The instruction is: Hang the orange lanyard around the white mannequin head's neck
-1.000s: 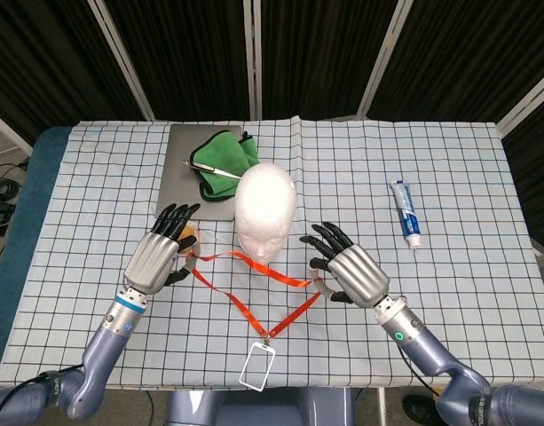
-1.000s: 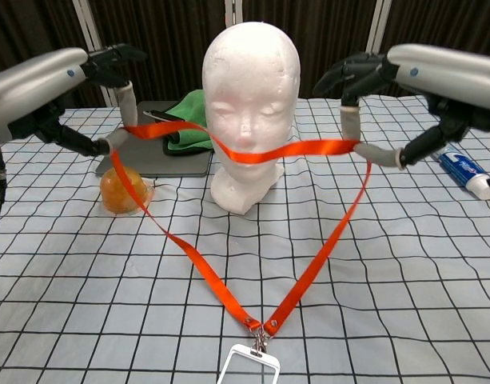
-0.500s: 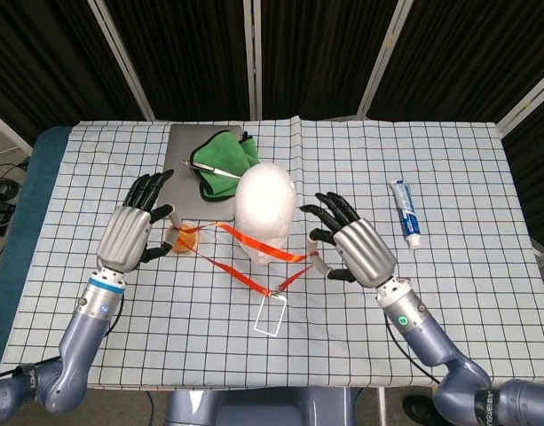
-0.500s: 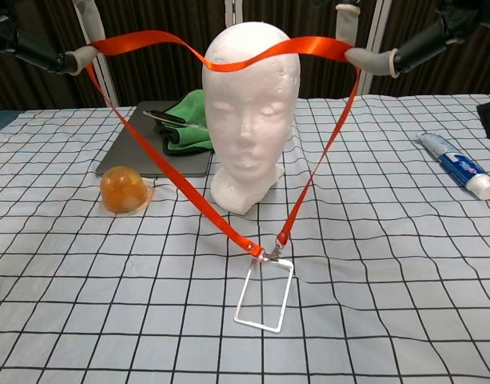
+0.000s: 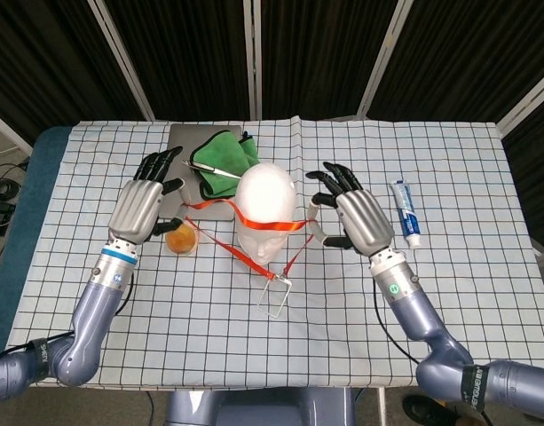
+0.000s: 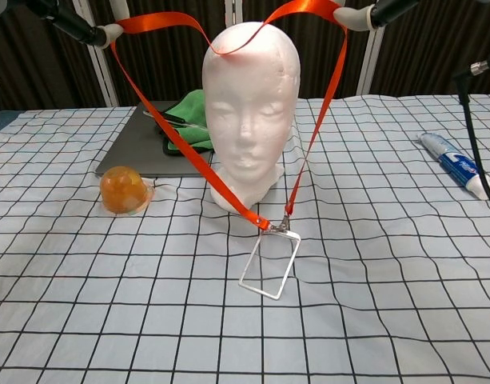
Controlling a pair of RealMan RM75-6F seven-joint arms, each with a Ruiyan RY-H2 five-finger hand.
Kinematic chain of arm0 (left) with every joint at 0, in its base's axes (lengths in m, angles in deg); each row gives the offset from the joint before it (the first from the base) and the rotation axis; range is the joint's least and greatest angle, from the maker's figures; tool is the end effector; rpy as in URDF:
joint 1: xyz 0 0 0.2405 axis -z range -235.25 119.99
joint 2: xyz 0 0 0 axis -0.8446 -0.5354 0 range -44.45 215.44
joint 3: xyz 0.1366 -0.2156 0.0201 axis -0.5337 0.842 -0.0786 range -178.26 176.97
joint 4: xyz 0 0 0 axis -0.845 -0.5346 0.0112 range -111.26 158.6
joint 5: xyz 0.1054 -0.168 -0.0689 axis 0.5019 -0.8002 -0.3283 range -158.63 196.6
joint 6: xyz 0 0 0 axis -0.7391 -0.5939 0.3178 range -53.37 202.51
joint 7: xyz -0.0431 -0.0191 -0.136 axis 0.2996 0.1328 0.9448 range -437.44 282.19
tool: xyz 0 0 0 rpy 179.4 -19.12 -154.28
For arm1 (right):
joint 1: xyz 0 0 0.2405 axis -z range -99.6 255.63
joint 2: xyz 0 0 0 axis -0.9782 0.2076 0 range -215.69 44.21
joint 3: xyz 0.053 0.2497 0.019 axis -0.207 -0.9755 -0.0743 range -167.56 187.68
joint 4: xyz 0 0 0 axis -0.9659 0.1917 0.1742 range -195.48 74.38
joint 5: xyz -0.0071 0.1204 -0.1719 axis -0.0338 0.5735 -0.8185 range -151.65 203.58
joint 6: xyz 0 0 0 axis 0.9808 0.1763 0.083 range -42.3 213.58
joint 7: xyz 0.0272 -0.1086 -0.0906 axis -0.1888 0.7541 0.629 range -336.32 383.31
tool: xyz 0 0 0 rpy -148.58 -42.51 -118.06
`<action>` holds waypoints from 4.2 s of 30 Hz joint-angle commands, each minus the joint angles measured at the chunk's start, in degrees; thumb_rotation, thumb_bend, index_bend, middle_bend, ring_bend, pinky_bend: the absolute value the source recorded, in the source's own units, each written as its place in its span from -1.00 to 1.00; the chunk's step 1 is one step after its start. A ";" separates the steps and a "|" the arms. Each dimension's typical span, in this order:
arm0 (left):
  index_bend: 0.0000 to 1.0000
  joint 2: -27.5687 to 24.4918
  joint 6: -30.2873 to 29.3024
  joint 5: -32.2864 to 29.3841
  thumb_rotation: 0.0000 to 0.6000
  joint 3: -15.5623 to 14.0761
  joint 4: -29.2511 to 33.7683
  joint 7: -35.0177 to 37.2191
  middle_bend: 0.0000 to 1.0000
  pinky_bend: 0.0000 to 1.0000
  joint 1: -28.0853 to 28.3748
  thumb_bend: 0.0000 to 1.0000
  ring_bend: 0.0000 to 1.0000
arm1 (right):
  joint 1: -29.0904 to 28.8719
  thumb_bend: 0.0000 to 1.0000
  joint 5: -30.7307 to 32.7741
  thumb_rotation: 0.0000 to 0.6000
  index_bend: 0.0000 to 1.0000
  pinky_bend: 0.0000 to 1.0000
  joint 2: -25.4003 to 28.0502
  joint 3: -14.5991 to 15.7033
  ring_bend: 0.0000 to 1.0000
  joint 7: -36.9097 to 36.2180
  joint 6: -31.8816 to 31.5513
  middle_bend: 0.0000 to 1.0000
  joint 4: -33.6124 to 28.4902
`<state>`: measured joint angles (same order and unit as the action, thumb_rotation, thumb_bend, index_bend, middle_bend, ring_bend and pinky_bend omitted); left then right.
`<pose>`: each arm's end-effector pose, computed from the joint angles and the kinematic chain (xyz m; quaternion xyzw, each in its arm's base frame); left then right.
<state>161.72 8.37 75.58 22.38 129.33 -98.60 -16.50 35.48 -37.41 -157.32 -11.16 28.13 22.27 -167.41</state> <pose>-0.0856 0.3532 0.0945 -0.6229 -0.3957 -0.5117 0.4400 -0.0719 -0.3489 0.1060 0.6241 -0.4175 0.5608 0.3488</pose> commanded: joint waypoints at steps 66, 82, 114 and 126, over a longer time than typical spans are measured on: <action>-1.00 -5.76 -5.30 -5.99 1.00 -8.24 -3.60 -1.51 -1.00 -1.00 0.62 -0.84 -1.00 | 3.75 0.78 2.45 1.00 -0.76 -1.00 9.47 7.73 -1.00 -2.11 3.41 -0.91 9.25; -1.00 -12.99 -18.33 10.20 1.00 -21.73 8.84 -1.91 -1.00 -1.00 -15.31 -0.84 -1.00 | 7.52 1.00 -21.84 1.00 -0.70 -0.97 6.82 21.04 -1.00 -8.84 9.98 -0.80 9.48; -1.00 -9.09 -17.68 13.89 1.00 -20.44 3.77 2.02 -1.00 -1.00 -22.01 -0.80 -1.00 | -2.53 1.00 -4.40 1.00 -0.76 -0.73 -19.03 15.51 -0.80 8.33 21.96 -0.68 23.08; -1.00 -8.50 -16.76 14.37 1.00 -19.60 3.45 1.07 -1.00 -1.00 -22.65 -0.80 -1.00 | -2.35 1.00 -5.80 1.00 -0.68 -0.67 -16.22 18.03 -0.75 7.04 23.54 -0.61 18.15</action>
<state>153.16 -8.36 89.87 2.74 132.76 -97.44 -39.10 33.07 -42.56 -174.28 6.31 35.55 45.42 -148.34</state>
